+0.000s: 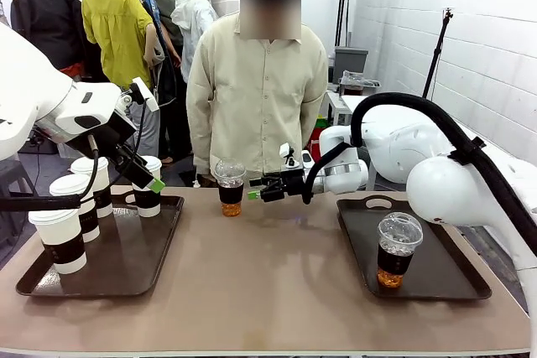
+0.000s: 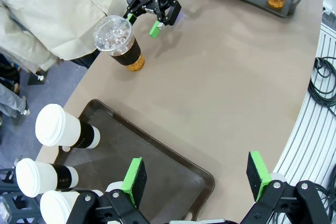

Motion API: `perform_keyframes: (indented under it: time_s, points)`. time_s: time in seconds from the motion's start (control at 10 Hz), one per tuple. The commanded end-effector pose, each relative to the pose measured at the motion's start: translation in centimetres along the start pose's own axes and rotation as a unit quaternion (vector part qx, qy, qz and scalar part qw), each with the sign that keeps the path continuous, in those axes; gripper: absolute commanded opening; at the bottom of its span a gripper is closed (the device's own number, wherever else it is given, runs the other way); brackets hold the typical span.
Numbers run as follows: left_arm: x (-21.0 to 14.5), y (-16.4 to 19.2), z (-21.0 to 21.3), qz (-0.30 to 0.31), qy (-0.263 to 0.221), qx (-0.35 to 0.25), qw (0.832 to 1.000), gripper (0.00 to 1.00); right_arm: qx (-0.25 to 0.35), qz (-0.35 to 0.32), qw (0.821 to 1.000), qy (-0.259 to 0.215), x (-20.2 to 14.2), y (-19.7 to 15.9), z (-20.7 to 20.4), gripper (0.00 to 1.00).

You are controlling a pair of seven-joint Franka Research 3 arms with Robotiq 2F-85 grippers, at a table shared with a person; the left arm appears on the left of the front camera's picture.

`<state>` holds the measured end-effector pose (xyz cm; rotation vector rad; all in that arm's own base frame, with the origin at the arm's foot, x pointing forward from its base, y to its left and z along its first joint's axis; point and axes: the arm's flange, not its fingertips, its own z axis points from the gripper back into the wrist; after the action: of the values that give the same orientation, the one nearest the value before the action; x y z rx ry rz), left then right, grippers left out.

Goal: Distribute the coffee onto the tray.
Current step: Pick up another iced Americano from the middle of the table and place it on the right Handle tray.

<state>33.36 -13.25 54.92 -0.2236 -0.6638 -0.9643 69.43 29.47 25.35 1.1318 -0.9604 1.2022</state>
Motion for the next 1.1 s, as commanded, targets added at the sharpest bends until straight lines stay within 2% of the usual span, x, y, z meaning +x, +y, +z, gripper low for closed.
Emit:
perform_keyframes:
  time_s: [0.0,1.0]
  points:
    - [-0.1,0.0,0.1,0.0,0.002,-0.001,1.0,1.0,0.015,-0.012,1.0,0.005,0.4,-1.3,-1.1,1.0]
    - [-0.1,0.0,0.1,0.0,0.002,-0.001,1.0,1.0,0.035,-0.005,0.999,0.009,0.2,-1.7,-3.7,1.0]
